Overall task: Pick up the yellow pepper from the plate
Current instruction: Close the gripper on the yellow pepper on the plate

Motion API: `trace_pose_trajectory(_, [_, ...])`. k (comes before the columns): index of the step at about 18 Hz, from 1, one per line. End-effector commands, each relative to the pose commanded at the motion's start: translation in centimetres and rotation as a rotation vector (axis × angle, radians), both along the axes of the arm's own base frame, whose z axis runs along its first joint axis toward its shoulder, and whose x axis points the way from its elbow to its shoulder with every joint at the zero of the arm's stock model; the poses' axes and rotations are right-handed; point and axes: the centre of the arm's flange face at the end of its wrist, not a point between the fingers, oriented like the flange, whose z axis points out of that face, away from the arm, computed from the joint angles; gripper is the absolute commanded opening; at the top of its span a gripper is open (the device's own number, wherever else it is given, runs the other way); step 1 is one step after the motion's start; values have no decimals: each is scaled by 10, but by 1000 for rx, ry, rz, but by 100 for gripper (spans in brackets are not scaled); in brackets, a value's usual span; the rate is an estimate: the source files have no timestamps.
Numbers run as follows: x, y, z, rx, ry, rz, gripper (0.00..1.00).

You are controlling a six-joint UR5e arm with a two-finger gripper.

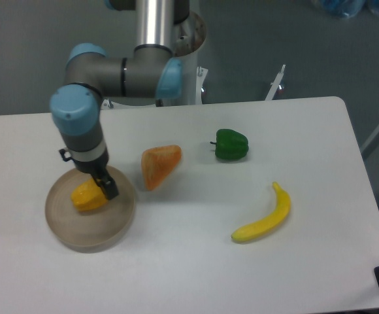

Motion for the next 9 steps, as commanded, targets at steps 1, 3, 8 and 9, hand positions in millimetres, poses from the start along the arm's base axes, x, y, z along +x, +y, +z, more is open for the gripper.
trace_pose_trajectory(1, [1,4,-6,0,0,-3,100])
trace_pose_trajectory(3, [1,10,-14,7,1,-3,100])
trace_pose_trajectory(8, [-1,20,-33,22,15,-9,100])
trace_pose_trajectory(9, [-2,20,-36,18,16,-9,100])
